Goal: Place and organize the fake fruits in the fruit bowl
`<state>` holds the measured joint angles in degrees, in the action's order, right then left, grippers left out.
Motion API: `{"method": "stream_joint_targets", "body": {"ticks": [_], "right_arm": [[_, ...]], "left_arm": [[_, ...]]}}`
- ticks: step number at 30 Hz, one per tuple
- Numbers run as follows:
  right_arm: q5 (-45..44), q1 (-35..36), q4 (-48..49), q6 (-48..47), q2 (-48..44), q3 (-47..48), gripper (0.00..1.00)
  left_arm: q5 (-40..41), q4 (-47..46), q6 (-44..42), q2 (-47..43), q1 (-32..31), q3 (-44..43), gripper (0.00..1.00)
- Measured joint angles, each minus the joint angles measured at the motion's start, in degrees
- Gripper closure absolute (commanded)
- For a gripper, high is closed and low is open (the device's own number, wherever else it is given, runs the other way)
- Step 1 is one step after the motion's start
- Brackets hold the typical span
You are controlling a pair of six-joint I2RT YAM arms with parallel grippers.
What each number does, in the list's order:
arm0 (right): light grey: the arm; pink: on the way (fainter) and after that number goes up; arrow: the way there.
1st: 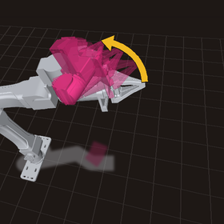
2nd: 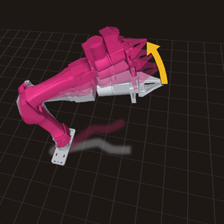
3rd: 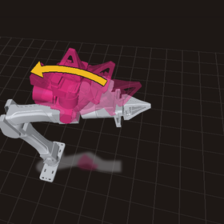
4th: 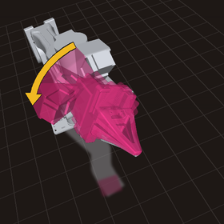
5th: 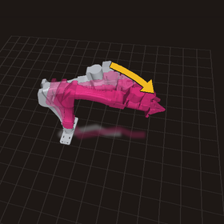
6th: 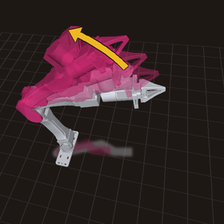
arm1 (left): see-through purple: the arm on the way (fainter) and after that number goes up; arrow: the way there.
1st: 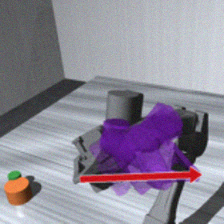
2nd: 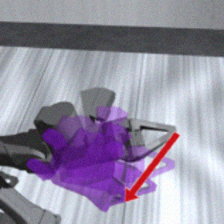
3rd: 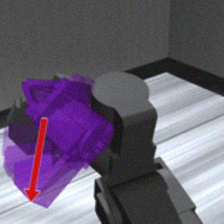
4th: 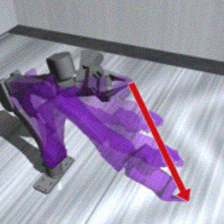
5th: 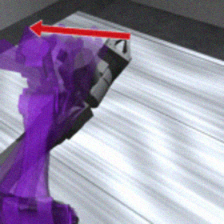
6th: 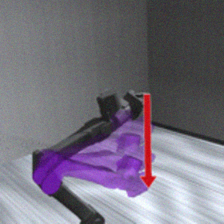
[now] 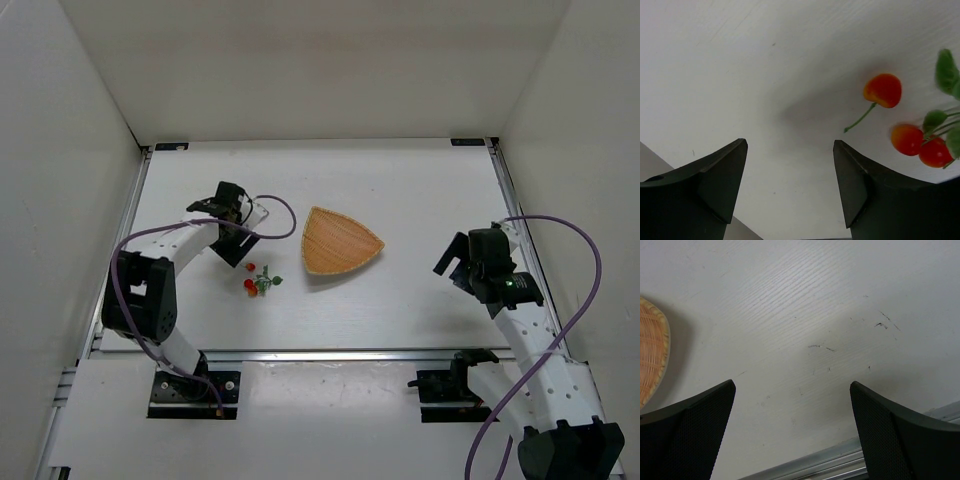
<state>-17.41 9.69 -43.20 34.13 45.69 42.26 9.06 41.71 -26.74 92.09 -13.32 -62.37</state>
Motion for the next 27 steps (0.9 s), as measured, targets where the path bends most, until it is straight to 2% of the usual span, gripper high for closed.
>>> {"method": "stream_joint_targets", "body": {"ticks": [3, 8, 12, 13, 16, 17, 23, 27], "right_arm": [[0.02, 0.00, 0.07, 0.17, -0.02, -0.31, 0.01], [0.02, 0.00, 0.11, 0.35, 0.48, -0.85, 0.01], [0.07, 0.00, 0.07, 0.35, 1.64, -0.85, 0.01], [0.09, 0.00, 0.07, 0.37, 1.88, -0.85, 0.01], [0.20, 0.00, 0.07, 0.37, 2.10, -0.85, 0.01], [0.22, 0.00, 0.09, 0.33, 2.10, -0.85, 0.01], [0.13, 0.00, 0.04, 0.17, 1.84, -0.85, 0.01], [0.13, 0.00, 0.04, 0.17, 1.22, -0.85, 0.01]], "left_arm": [[-0.83, 0.52, -2.95, 0.81, -2.29, 0.00, 0.26], [-3.28, 2.71, -5.60, 0.96, -4.76, 0.00, 0.27], [-3.04, 3.69, -6.29, 3.02, -7.61, -0.79, 0.38], [-2.91, 3.72, -6.36, 3.96, -8.20, -1.07, 0.45], [-2.36, 4.07, -6.27, 7.23, -9.40, -1.99, 0.51], [-2.19, 4.20, -6.25, 8.41, -9.44, -2.32, 0.56], [-1.07, 4.70, -5.73, 11.63, -9.29, -3.78, 0.57], [-0.61, 4.70, -4.96, 11.63, -9.31, -4.94, 0.73]]}}
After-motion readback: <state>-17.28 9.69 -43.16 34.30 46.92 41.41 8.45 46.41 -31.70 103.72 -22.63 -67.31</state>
